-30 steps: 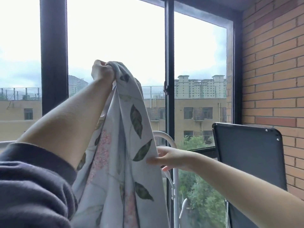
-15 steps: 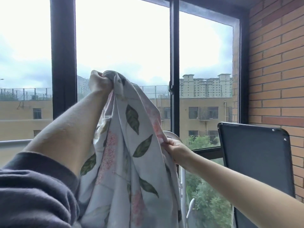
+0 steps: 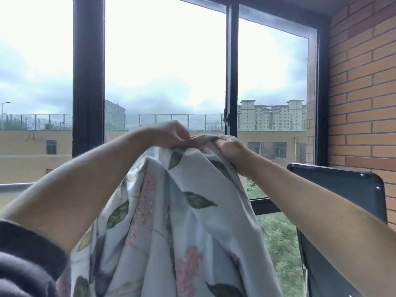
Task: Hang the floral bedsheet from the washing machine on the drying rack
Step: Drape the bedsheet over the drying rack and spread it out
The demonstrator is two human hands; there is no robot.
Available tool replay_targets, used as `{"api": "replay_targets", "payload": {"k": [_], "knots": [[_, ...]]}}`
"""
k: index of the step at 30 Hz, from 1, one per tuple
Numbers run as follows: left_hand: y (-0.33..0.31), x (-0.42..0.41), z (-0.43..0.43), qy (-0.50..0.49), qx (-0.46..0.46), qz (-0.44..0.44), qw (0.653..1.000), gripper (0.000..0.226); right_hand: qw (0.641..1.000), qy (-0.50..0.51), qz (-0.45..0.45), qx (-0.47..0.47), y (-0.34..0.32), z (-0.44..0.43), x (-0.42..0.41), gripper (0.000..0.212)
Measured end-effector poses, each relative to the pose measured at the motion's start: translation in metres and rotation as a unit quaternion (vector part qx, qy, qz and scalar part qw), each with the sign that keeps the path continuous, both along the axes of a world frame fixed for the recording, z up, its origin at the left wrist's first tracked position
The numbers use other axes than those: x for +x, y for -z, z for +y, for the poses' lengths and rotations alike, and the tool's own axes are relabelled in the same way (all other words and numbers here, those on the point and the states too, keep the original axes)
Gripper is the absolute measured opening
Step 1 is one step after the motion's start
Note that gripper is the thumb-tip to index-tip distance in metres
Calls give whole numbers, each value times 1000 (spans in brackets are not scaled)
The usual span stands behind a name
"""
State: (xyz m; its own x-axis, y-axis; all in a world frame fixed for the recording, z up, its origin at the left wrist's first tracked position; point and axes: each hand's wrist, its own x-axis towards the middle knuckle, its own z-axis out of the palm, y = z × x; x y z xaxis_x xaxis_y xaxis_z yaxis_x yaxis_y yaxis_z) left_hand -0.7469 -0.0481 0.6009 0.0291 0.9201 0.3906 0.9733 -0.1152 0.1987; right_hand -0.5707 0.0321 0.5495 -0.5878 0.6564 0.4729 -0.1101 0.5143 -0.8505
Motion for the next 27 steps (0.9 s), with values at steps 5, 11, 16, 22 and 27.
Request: {"api": "replay_targets", "payload": {"k": [5, 11, 16, 22, 27], "knots": [[-10, 1, 24, -112, 262, 123, 951, 10, 993, -56, -59, -82, 25, 2, 12, 26], [-43, -40, 30, -259, 353, 62, 897, 15, 967, -168, -144, -130, 56, 21, 51, 26], [-13, -26, 34, -270, 34, 0, 962, 13, 994, -38, 16, -106, 37, 35, 31, 24], [27, -30, 5, -264, -48, 40, 962, 47, 987, 159, -25, -25, 11, 83, -9, 15], [54, -77, -55, -282, -96, 0, 955, 80, 957, 233, -171, 36, 26, 88, -33, 21]]}}
